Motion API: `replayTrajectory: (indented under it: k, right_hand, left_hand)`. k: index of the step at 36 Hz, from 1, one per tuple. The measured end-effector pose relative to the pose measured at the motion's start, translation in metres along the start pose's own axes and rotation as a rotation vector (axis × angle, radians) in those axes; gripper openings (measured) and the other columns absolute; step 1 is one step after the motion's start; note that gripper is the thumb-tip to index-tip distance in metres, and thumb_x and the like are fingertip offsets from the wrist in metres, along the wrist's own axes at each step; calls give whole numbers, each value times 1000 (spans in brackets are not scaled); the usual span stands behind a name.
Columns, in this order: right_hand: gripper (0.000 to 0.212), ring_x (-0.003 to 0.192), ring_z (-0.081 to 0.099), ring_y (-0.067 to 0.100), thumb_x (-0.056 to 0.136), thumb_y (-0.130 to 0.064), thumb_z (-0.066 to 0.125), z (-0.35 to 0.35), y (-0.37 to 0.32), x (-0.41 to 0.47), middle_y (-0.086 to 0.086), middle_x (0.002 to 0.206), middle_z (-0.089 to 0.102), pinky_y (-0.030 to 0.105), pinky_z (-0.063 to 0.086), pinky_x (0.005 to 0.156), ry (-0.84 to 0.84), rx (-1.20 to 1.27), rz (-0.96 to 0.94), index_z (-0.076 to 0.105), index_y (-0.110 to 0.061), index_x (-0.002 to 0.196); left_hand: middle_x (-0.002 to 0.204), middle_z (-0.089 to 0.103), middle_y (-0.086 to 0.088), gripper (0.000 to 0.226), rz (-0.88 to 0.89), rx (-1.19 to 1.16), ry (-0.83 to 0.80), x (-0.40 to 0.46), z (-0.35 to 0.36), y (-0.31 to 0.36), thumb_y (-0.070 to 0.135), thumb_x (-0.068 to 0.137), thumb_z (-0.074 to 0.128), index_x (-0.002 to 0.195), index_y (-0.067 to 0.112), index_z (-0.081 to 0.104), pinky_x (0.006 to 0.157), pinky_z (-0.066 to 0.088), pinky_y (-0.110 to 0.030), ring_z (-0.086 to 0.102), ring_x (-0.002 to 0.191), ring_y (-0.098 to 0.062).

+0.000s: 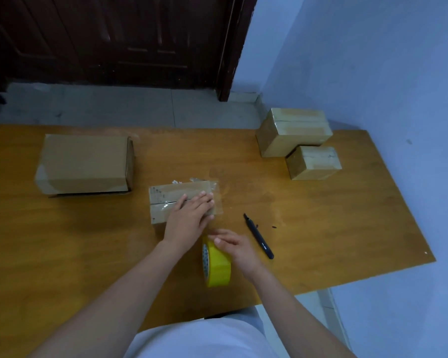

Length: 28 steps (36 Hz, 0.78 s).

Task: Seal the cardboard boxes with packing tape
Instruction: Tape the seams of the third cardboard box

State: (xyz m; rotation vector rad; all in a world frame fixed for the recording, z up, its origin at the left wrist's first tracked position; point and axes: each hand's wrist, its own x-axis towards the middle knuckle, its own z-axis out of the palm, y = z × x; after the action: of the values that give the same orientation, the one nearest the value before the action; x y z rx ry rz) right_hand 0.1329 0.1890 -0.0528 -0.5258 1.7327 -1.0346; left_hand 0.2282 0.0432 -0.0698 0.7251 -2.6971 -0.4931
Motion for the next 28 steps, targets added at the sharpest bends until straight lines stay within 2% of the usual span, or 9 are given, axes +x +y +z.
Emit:
replayTrajectory:
  k: [3,6,9,14,19,21,24,26,28]
  right_hand:
    - [20,112,55,5,91,-14,60,-1,3,-5,-3,123,60,16,44,91,55,67,-29,70,-14,109]
    - [19,109,57,3,91,-13,60,-1,0,-5,-9,116,63,15,44,88,84,116,-39,72,-18,104]
    - [18,111,57,7,90,-14,61,-5,-3,-6,-11,116,64,23,44,95,105,116,-44,74,-25,98]
    - [16,107,59,7,90,-10,61,-27,-6,-8,-5,115,65,29,44,96,121,63,-38,75,-15,97]
    - [19,91,58,-5,89,-4,61,-48,-14,-2,3,109,67,10,45,85,-67,-121,176,71,0,104]
    - [20,86,56,-7,90,-6,60,-50,-16,2,6,113,68,14,44,90,-150,-222,282,70,1,105]
    - [19,97,56,6,93,-11,58,-45,-20,13,6,113,67,22,35,90,-138,-305,337,72,-2,101]
    - [20,106,57,17,94,-14,57,-38,-24,26,10,111,67,24,38,87,-74,-386,309,73,-1,98]
    - [22,91,61,20,95,-17,56,-32,-27,39,13,101,68,25,41,78,-20,-525,283,74,-3,95]
  left_hand:
    - [125,64,2,41,60,76,39,-2,6,-2,36,89,44,111,15,70,104,29,-35,59,118,-14]
    - [125,65,1,38,117,138,100,-3,10,-5,34,91,45,112,14,70,102,33,-38,59,118,-15]
    - [124,65,0,36,160,187,137,-2,13,-8,33,92,47,111,13,70,100,35,-39,59,119,-15]
    - [126,64,1,36,225,234,111,-2,11,-15,33,93,46,112,15,69,101,35,-38,58,120,-15]
    - [125,65,0,39,215,197,103,-9,-1,-25,34,91,45,112,13,69,100,35,-39,59,118,-17]
    - [125,64,1,39,187,185,89,-11,-4,-28,35,90,45,112,13,69,100,36,-39,59,118,-17]
    - [126,64,1,40,150,144,53,-11,-5,-29,36,89,44,113,14,68,102,33,-38,56,121,-16]
    - [126,63,1,40,124,109,53,-11,-6,-26,35,88,45,114,14,67,103,32,-39,54,122,-15]
    - [127,63,1,39,109,96,64,-12,-6,-23,35,89,45,114,13,66,104,32,-40,52,123,-15]
